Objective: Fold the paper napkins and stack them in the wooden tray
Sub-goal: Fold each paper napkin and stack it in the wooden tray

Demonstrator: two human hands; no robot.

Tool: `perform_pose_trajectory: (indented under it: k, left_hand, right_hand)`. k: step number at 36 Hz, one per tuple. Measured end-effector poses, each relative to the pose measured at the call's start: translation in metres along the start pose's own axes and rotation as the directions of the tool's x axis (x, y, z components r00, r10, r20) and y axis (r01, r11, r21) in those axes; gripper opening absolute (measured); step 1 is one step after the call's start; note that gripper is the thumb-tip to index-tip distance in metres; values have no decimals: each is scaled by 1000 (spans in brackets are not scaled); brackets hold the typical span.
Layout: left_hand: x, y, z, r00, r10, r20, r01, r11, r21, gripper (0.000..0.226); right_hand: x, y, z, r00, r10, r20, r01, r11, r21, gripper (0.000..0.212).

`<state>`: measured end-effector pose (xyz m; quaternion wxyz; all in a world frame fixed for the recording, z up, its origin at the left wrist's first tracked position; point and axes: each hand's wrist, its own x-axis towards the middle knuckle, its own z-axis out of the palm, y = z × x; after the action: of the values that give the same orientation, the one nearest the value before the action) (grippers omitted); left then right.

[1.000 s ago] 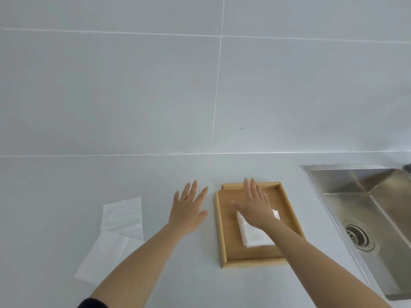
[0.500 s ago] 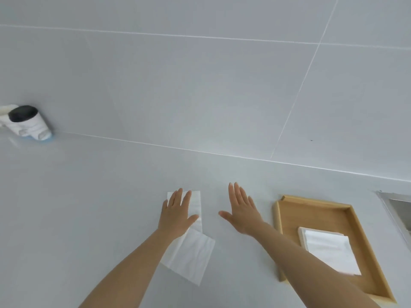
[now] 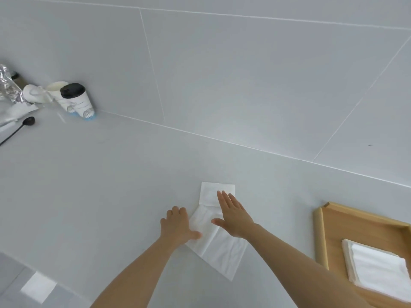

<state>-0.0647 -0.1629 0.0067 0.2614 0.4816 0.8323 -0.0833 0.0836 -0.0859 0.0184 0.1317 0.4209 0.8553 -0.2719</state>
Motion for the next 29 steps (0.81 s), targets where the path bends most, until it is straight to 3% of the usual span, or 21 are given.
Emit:
perform_pose_trajectory:
  k: [5, 10, 14, 16, 19, 24, 29]
  left_hand:
    - [5, -3, 4, 998, -50, 45, 54, 994, -94, 73]
    - [13, -2, 4, 997, -4, 81, 12, 995, -104, 56]
    - [14, 0, -4, 998, 66, -16, -68, 982, -174, 12]
    - [14, 0, -8, 992, 104, -73, -118, 965, -236, 35]
    - [17, -1, -16, 980, 167, -110, -193, 936, -295, 39]
    - [24, -1, -33, 952, 240, -190, -300, 855, -424, 16]
    - [21, 0, -40, 930, 263, -256, -360, 791, -495, 17]
  right_hand:
    - [6, -8, 8, 1000, -9, 18, 9, 1000, 19, 80]
    - [9, -11, 8, 1000, -30, 7, 30, 999, 26, 79]
    - [9, -14, 1, 998, -58, -18, 59, 996, 61, 78]
    - [10, -15, -3, 998, -56, -35, 59, 994, 95, 78]
    - [13, -15, -8, 996, -46, -82, 57, 988, 146, 75]
    - [18, -13, -18, 984, 16, -176, 26, 972, 235, 51]
    - [17, -12, -22, 973, 15, -231, 33, 979, 202, 19]
